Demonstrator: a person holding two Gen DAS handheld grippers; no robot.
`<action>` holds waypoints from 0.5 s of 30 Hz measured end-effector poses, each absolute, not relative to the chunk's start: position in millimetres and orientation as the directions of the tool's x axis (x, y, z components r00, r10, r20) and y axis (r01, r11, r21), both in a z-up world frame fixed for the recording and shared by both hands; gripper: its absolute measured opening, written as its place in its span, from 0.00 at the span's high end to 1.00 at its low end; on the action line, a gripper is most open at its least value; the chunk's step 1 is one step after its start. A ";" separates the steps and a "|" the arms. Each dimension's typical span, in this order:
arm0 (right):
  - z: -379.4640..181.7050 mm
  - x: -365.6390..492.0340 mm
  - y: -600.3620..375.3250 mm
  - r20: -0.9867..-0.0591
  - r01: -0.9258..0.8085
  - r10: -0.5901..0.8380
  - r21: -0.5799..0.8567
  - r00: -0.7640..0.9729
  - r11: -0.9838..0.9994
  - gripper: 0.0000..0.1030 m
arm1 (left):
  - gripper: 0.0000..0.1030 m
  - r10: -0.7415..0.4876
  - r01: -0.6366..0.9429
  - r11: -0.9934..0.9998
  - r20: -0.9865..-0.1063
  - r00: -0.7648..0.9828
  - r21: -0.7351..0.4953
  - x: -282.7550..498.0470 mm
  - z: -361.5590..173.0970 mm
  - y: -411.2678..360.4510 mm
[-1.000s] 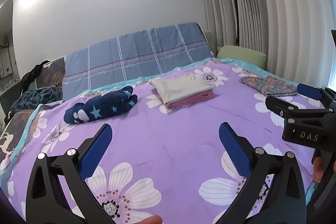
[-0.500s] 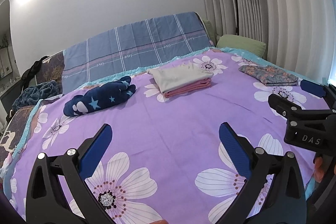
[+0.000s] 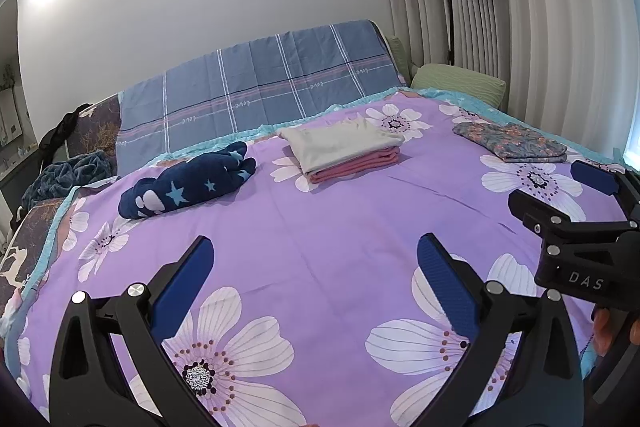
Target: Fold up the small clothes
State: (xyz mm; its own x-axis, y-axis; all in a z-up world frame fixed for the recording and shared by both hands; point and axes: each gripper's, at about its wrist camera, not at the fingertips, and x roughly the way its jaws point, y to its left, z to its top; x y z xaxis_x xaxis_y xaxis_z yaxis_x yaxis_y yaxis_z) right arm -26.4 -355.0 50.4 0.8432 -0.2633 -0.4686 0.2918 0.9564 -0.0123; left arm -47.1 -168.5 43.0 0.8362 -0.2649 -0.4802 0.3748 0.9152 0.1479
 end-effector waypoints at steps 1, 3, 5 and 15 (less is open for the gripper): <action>50.9 -26.6 -354.9 -0.467 0.292 -0.262 -0.009 0.844 0.956 0.02 | 0.01 -0.270 0.379 0.914 -0.480 0.834 0.143 -47.1 42.7 -168.4; 51.7 -27.2 -354.7 -0.463 0.292 -0.262 -0.007 0.847 0.956 0.02 | 0.01 -0.278 0.383 0.914 -0.480 0.832 0.133 -46.9 42.5 -167.8; 52.3 -27.5 -353.5 -0.458 0.294 -0.266 -0.011 0.848 0.956 0.02 | 0.01 -0.285 0.386 0.914 -0.481 0.829 0.126 -46.0 42.3 -167.5; 52.2 -25.8 -351.2 -0.457 0.292 -0.266 -0.015 0.848 0.956 0.02 | 0.01 -0.290 0.392 0.912 -0.484 0.826 0.123 -42.9 40.7 -168.0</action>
